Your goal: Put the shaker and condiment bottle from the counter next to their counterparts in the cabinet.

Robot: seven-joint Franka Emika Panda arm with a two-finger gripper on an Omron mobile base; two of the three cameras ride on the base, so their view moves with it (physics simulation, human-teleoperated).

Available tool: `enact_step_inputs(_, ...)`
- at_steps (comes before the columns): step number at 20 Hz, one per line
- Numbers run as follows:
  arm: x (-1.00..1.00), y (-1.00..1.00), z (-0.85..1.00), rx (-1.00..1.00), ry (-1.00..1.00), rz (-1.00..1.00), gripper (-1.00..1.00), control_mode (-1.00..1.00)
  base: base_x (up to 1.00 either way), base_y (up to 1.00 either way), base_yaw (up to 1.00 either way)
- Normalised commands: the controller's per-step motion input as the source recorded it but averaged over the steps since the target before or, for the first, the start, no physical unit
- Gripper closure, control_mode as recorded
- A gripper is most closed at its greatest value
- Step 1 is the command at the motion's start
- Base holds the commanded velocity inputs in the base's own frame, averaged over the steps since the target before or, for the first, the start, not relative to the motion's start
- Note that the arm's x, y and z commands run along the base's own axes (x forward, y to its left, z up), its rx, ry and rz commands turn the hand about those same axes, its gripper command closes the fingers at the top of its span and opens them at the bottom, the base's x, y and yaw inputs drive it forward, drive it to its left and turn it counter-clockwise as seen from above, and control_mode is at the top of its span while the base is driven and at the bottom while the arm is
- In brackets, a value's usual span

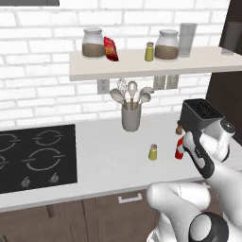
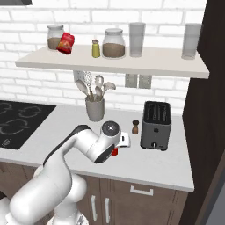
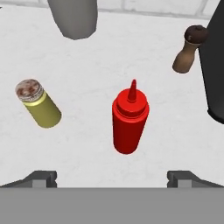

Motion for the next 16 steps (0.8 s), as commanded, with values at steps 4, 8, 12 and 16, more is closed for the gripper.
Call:
enact_step_inputs(4, 0.1, -0.01, -0.1, 0.0, 0.0, 0.0, -1.0, -1.0, 0.0, 0.0, 0.0)
enact_step_inputs(8, 0.15, 0.0, -0.1, 0.0, 0.0, 0.0, -1.0, -1.0, 0.0, 0.0, 0.0)
enact_step_inputs(12, 0.12, 0.0, -0.12, 0.0, 0.0, 0.0, -1.0, -1.0, 0.0, 0.0, 0.0)
enact_step_inputs(16, 0.12, -0.01, -0.11, 0.0, 0.0, 0.0, -1.0, -1.0, 0.0, 0.0, 0.0)
